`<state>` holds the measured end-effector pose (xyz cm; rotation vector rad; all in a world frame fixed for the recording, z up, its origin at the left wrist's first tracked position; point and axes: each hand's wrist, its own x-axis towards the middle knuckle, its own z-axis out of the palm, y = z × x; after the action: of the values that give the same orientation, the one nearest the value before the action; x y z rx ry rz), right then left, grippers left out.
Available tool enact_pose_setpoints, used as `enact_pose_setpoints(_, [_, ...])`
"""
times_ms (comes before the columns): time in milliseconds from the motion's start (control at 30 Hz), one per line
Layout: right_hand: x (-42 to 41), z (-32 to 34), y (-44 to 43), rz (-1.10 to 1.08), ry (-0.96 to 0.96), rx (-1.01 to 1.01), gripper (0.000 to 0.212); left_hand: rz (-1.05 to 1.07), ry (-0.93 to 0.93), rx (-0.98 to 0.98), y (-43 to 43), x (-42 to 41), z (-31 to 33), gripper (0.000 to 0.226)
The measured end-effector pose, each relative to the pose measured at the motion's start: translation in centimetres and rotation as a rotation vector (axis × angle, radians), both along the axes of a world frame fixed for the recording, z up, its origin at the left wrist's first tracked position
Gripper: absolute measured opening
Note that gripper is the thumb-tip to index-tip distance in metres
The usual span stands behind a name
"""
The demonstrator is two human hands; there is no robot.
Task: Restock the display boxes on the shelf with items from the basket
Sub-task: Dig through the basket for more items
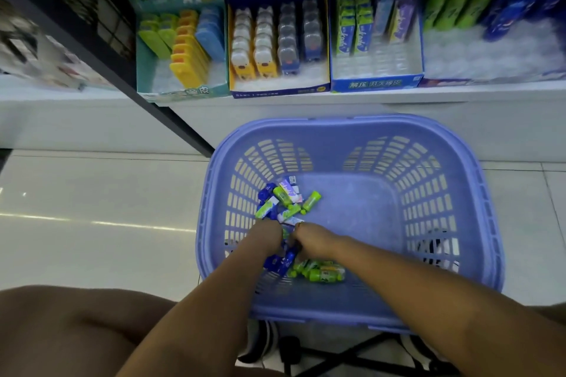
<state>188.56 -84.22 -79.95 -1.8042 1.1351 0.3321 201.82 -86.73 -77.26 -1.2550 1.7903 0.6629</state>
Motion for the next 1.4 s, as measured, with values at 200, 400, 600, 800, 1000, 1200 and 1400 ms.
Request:
enact_pose_setpoints(200, [-1.0,0.6,-1.1,-0.05,-0.017,0.034,0.03,0.097,0.069,0.019,-0.2,-0.4,1.0,0.042])
enact_pose_setpoints(400, [-5.6,3.6,-4.8,-0.198,-0.093,-0.033,0.023,0.84,0.532,0.111,-1.8,-0.7,3.5,0.022])
enact_pose_setpoints(600, [-12.0,10.3,-8.0,-0.385,-0.365,0.092,0.028,1.39,0.914,0.346,-3.9,-4.1,8.0,0.024])
enact_pose_setpoints(800, [-16.7,17.1,-9.3,-0.476,-0.598,0.129,0.026,1.294,1.118,0.537,-5.3,-7.7,12.9,0.026])
enact_pose_setpoints(1000, [-19.6,21.8,-9.1,-0.581,-0.715,0.024,0.024,1.056,1.233,0.486,-5.8,-10.6,16.7,0.029])
enact_pose_setpoints(1200, [-19.9,24.8,-9.4,-0.886,-0.767,-0.043,0.027,1.094,1.467,0.179,-6.1,-13.9,19.2,0.02])
enact_pose_setpoints(1400, [-19.7,26.7,-9.5,-1.011,-0.771,-0.329,0.014,1.089,1.532,0.108,-6.0,-16.3,20.3,0.024])
